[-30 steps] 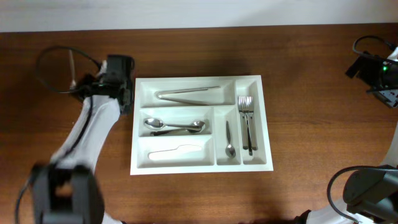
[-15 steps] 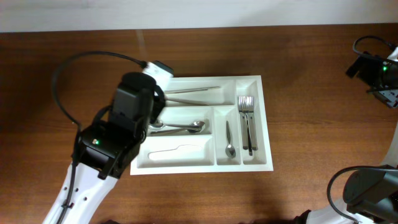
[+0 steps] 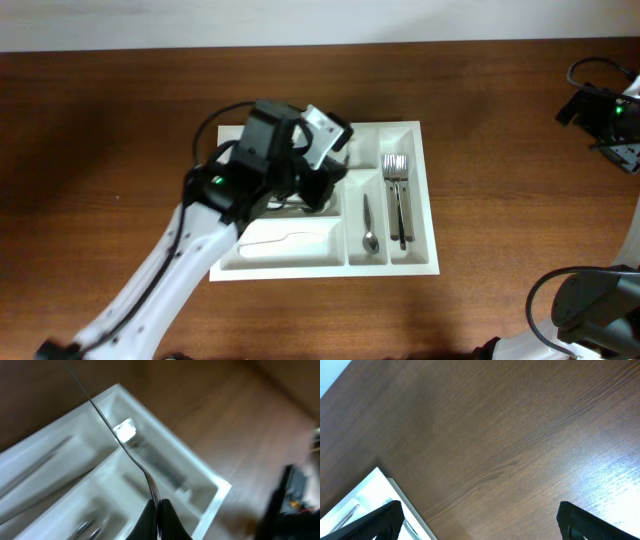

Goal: Pack container
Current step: 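Lower the teaspoon into the narrow middle compartment and open the left gripper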

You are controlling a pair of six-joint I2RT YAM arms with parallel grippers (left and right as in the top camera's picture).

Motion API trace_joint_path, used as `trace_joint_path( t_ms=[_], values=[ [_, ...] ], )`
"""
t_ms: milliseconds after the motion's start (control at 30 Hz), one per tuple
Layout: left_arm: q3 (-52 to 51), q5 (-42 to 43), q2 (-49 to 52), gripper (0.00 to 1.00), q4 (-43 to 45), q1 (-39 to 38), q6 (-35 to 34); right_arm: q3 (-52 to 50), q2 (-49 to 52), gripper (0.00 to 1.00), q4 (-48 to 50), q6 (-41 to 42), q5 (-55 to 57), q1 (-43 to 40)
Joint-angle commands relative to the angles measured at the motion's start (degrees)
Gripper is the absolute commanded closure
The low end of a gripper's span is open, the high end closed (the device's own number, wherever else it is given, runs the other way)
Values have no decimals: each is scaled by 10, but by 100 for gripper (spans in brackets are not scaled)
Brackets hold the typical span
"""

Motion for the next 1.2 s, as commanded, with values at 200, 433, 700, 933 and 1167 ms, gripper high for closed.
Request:
trace_joint_path(
  t_ms=[200,433,700,933,1167],
  values=[
    [3,150,94,98,80,-1,-130,6,-8,1,0,3,-1,-2],
    [3,148,125,98,18,-1,-143,6,-8,1,0,3,-1,-2],
    [1,125,141,98,-23,-13,-147,6,-8,1,0,3,-1,-2],
    [-23,33,150,98,-42,-52,-146,6,-8,1,0,3,-1,-2],
    [-28,-150,150,98,-84,-132,-147,6,-8,1,0,3,-1,-2]
  ],
)
